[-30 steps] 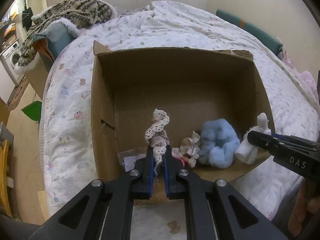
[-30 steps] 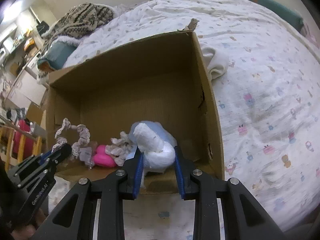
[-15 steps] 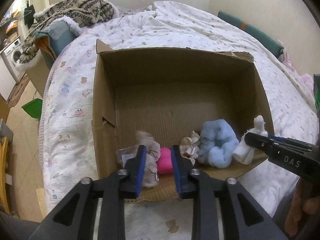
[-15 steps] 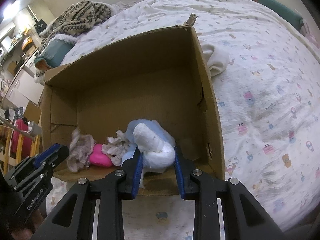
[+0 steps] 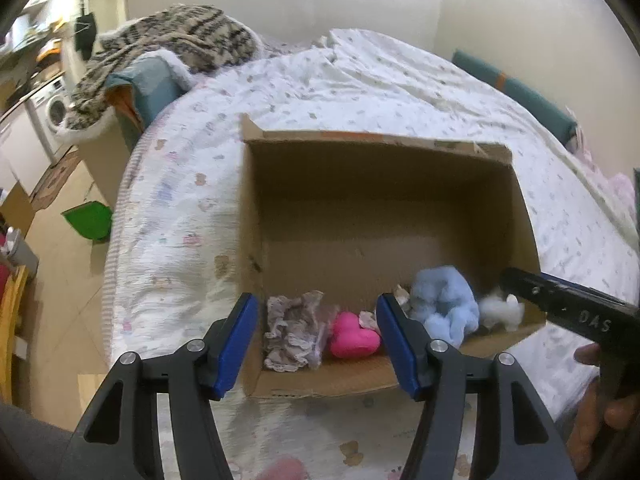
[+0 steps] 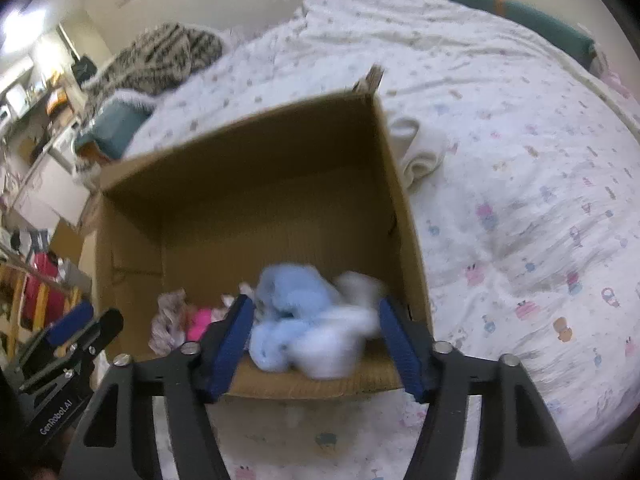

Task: Organize soft objects
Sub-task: 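Lift both open tools up away from the box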

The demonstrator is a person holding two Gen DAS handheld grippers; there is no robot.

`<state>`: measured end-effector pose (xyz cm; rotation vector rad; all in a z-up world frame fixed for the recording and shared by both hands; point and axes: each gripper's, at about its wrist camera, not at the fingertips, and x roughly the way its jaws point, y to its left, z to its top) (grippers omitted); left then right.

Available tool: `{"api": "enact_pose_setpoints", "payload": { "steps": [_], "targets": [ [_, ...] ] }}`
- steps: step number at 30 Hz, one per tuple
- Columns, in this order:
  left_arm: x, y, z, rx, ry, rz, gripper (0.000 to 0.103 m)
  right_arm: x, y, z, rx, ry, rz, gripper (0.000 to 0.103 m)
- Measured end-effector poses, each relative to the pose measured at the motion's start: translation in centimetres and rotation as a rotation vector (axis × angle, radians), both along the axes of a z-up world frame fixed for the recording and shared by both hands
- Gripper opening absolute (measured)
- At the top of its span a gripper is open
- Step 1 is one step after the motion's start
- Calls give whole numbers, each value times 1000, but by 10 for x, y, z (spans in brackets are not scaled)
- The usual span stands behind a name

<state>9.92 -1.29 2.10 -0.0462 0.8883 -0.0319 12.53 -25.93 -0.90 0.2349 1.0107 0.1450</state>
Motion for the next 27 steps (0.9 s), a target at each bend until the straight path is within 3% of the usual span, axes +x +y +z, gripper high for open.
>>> {"api": "enact_pose_setpoints", "payload": {
  "steps": [2,6,8,10,14,16,27],
  "targets": [
    [-4,6,6,1,-16,27,58,-3,-3,8,21,-29,-12,76],
    [-12,15,18,5,-52,50,58,-13,-11,22,85,-87,-27,103],
    [-17,18,24,17,-75,61,64,-19,-11,29,97,-118,-24,103],
    [-22,23,30,12,-88,75,88,-24,-10,35,91,-139,-23,103],
    [-37,29,37,6,-114,88,94,-40,-7,44,92,-191,-18,103],
    [-44,30,40,12,-118,89,103,-48,-4,48,78,-216,-8,103],
    [-78,21,38,49,-123,90,103,-87,2,41,21,-251,-2,103]
  ]
}}
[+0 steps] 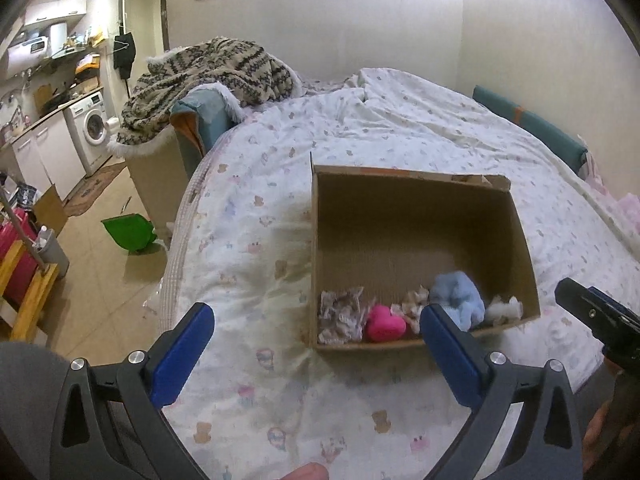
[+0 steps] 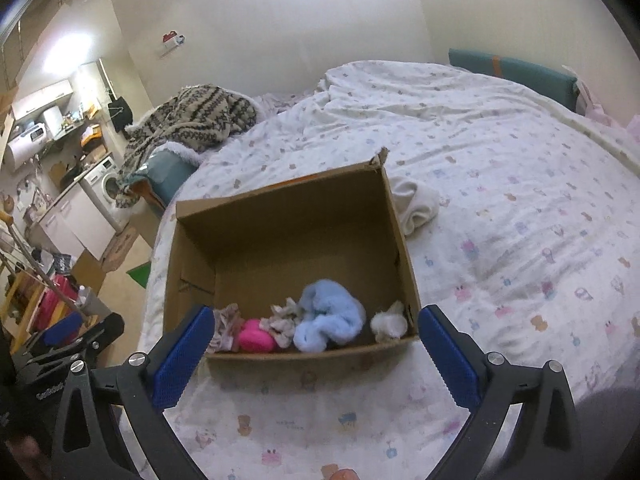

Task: Organize soft objects

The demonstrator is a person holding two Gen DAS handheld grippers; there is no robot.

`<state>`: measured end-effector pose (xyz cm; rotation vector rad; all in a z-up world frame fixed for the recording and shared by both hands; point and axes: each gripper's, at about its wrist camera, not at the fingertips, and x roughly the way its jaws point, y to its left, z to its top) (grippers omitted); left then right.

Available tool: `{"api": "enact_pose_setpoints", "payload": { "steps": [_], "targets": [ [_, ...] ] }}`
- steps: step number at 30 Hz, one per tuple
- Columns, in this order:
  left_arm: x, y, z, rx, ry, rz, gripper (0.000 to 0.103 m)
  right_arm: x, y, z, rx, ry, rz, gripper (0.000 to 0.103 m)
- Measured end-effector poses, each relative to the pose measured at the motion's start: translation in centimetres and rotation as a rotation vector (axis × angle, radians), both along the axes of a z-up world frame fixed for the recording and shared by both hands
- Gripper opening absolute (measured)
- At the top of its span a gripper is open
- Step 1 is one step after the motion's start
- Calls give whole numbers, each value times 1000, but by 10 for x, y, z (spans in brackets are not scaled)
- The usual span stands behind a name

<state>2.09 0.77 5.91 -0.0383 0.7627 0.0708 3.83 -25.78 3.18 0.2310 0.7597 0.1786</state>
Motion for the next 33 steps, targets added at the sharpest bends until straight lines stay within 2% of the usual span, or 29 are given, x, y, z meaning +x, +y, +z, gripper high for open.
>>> {"api": "enact_pose_setpoints", "payload": {
  "steps": [14,33],
  "targets": [
    [-5,-6,-11,1,26,-12,103,-7,20,-19,-110,-14,31,103],
    [-2,-12,-15,-21,42,-29,103,-4,23,-25,-126,4,35,103]
  ]
}}
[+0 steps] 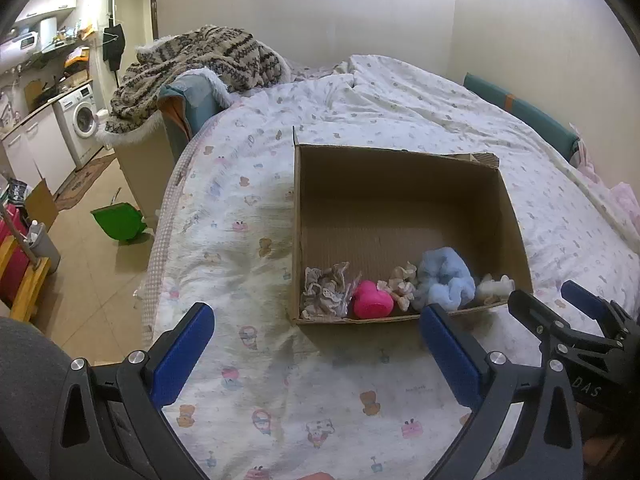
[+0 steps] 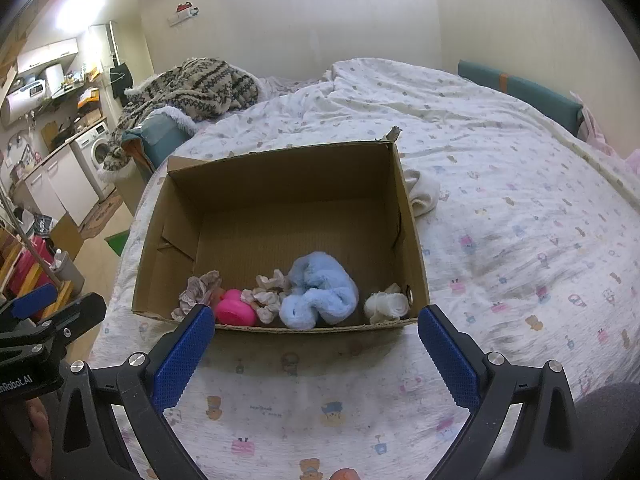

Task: Organize soft objects

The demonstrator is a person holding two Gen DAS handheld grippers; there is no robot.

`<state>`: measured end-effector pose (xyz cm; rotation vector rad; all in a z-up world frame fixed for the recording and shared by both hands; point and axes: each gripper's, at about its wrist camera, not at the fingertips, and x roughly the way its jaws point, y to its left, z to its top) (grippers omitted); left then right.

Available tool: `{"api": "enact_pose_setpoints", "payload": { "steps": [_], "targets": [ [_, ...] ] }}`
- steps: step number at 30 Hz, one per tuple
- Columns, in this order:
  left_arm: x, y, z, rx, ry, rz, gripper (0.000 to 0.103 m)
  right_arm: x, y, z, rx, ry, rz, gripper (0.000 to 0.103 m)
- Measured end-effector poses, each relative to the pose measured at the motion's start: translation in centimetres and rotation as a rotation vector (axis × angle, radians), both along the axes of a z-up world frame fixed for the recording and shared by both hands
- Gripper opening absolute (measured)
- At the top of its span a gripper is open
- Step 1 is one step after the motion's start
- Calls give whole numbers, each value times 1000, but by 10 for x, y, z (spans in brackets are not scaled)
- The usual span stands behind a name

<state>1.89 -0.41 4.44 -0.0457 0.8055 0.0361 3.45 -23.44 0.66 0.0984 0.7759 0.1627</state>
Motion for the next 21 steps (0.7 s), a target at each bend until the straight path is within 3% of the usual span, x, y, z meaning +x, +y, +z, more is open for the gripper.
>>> {"api": "enact_pose_setpoints", "payload": {
  "steps": [21],
  "targets": [
    [-1,1,0,3,-7,2,103,1,-2,-1,2,3,-1,103]
  ]
}}
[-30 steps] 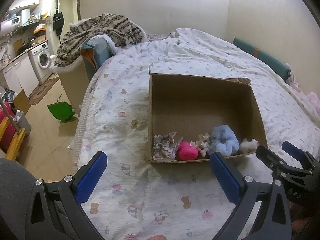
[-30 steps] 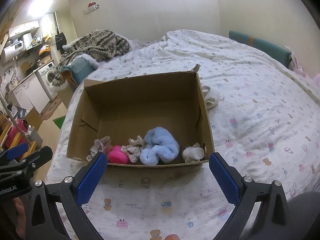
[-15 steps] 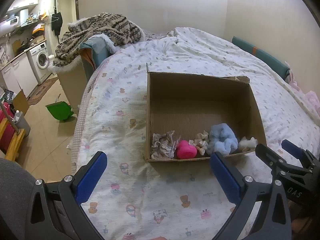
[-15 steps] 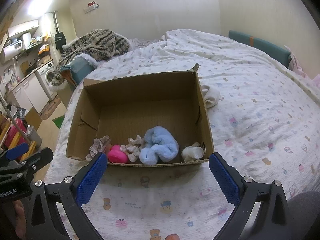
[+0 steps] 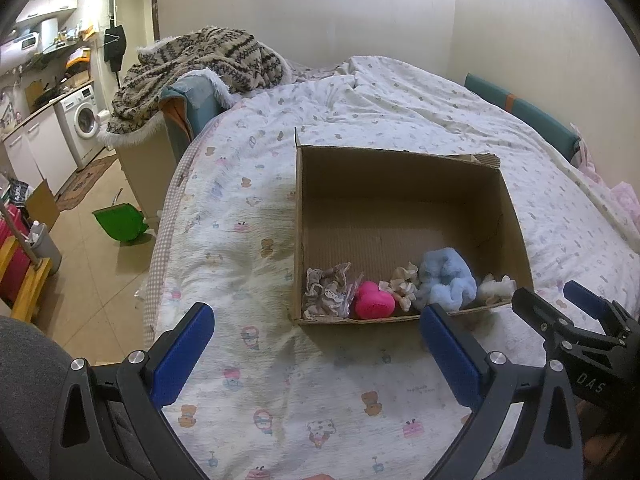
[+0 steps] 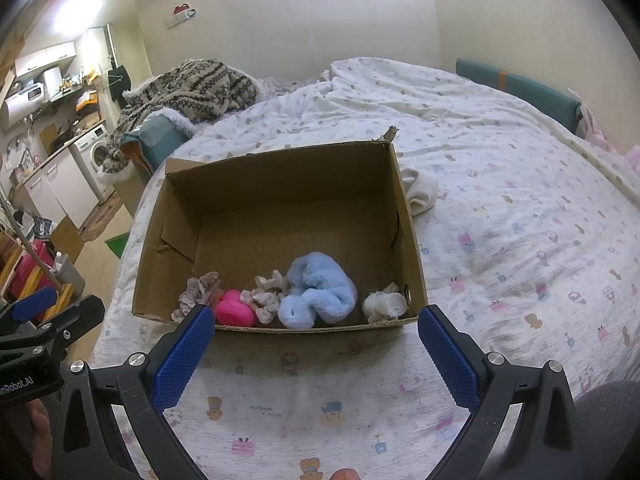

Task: Organize soft objects

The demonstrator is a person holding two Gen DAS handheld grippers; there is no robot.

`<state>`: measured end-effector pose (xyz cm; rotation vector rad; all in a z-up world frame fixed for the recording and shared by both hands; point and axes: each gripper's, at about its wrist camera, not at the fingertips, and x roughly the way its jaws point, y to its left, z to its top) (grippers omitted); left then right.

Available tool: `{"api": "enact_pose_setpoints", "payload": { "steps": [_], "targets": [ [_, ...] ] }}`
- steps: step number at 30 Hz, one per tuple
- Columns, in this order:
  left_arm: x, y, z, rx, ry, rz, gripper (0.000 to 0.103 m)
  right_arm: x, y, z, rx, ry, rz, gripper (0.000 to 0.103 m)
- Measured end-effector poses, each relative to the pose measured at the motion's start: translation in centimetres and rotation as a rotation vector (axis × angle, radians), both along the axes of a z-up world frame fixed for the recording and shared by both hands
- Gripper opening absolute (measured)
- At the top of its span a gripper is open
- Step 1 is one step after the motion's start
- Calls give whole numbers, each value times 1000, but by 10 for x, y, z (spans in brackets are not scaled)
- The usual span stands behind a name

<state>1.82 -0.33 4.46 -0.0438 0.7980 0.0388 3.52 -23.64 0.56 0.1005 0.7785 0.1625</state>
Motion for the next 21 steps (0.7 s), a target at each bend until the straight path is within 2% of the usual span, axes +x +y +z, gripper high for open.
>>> {"api": "enact_pose_setpoints", "payload": {
  "steps": [21],
  "targets": [
    [1,4,-5,-18,22,2,103,0,0,0,3,2,-3,103]
  ]
}}
